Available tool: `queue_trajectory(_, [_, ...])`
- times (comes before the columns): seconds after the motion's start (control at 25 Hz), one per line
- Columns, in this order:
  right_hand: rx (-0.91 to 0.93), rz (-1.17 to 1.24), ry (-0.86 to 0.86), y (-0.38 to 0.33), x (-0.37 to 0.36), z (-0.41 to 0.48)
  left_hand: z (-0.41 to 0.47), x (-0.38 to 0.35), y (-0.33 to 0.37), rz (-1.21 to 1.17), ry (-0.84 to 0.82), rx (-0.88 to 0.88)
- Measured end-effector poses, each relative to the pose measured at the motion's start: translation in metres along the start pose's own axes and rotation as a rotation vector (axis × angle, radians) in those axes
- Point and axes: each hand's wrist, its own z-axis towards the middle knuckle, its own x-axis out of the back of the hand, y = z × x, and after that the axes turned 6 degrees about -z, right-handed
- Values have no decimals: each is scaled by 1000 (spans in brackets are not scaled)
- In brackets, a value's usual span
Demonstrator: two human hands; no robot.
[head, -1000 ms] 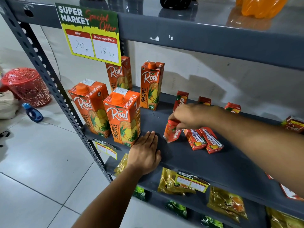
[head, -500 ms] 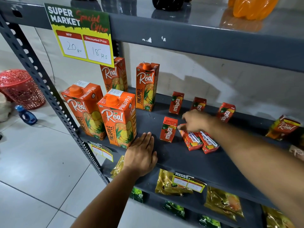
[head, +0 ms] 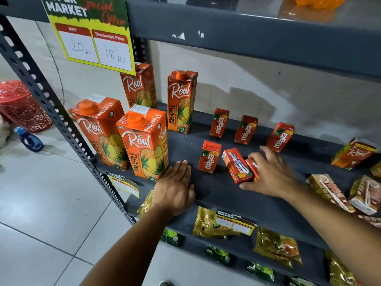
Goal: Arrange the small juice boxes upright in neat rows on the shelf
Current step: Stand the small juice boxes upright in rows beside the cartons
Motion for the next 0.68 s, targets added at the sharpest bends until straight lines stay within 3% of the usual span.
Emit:
queue_trajectory(0.16, [-28, -108, 228, -5, -13, -13, 0, -1, 1, 9, -1, 5])
queue_trajectory(0.4, [-201, -150, 101, -31, -15, -9, -1, 0, 1, 39, -20, 15])
queue_trajectory(0.6, [-190, -4, 322, -18, 21, -9, 0, 0, 2, 36, -20, 23])
queue_trajectory(0.68, [-198, -39, 329, -20, 39, 1, 0, 0, 2, 29, -21, 14])
